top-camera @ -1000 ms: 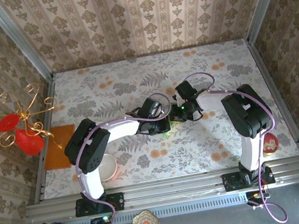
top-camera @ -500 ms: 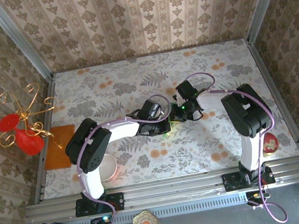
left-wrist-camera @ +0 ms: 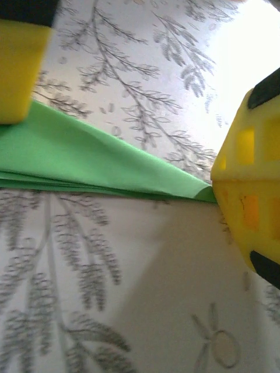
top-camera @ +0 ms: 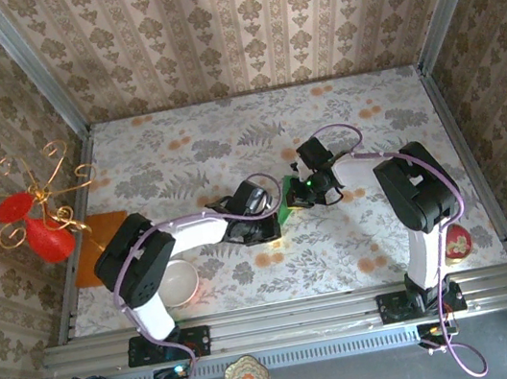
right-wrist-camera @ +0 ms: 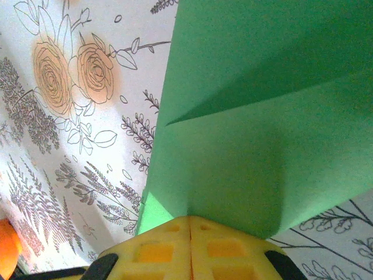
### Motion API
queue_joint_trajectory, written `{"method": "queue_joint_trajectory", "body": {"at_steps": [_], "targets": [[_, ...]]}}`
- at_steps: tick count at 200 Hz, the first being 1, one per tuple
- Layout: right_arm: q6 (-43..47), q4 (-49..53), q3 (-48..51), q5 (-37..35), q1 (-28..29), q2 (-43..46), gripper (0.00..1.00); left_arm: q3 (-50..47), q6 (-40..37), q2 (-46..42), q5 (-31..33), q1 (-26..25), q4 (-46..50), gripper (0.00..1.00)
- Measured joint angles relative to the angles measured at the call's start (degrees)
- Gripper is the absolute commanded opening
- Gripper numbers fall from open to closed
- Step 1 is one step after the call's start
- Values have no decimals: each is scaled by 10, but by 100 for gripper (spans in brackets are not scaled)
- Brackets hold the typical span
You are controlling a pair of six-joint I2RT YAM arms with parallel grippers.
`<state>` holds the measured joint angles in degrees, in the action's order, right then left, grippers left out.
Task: Fold a paper plane with a square sheet of paper (pick it up from the middle)
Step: Fold the wing for the fifth time at the center of the table.
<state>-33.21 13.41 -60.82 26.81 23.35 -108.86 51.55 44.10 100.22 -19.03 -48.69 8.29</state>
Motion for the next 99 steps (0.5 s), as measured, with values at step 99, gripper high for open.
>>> {"method": "queue_joint_trajectory", "body": {"at_steps": [99], "targets": [[-35, -30, 22, 3, 17, 12, 9, 13, -4, -78, 35, 20, -3, 0]]}}
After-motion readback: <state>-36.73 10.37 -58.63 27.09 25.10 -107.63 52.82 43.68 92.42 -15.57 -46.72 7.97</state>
